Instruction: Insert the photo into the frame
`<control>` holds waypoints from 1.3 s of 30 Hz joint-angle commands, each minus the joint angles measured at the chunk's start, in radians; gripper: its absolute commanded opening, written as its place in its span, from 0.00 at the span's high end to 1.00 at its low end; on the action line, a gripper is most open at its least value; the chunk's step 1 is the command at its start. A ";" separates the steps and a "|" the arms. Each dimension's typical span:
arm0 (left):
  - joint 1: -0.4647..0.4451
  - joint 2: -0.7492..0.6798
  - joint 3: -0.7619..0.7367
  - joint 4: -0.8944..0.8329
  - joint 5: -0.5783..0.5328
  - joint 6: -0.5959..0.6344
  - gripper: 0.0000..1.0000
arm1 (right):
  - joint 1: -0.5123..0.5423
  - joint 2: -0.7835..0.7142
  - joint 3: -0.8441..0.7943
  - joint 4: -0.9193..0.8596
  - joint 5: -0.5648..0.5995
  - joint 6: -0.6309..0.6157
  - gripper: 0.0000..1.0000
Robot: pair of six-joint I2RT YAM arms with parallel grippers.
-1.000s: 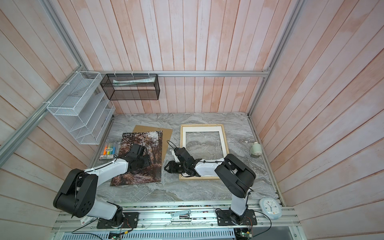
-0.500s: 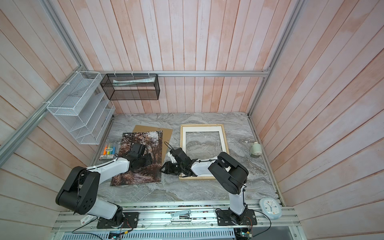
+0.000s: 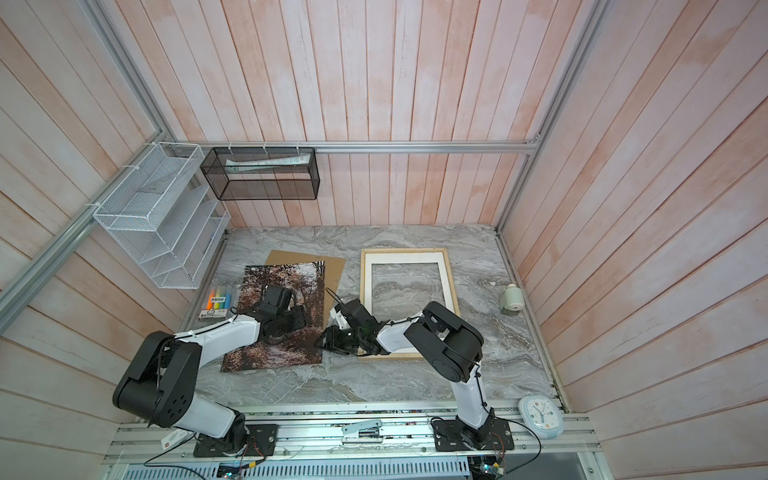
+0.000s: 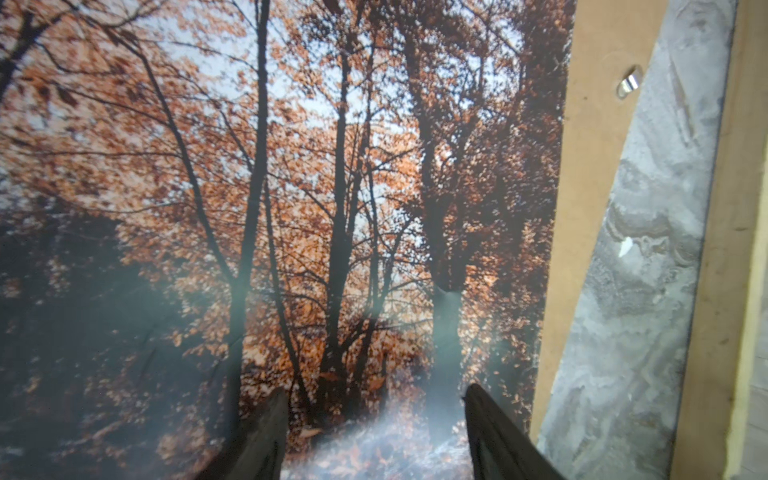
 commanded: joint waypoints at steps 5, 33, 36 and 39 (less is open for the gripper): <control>-0.010 0.043 -0.038 -0.023 0.051 -0.021 0.32 | 0.005 0.032 0.025 0.097 -0.044 0.048 0.53; -0.010 0.045 -0.059 0.006 0.066 -0.019 0.32 | 0.005 0.093 0.017 0.245 -0.028 0.182 0.58; -0.010 0.039 -0.060 0.009 0.066 -0.021 0.32 | 0.002 0.108 0.038 0.230 -0.030 0.166 0.61; -0.010 0.031 -0.062 0.005 0.064 -0.019 0.32 | -0.001 0.117 0.051 0.221 -0.036 0.153 0.66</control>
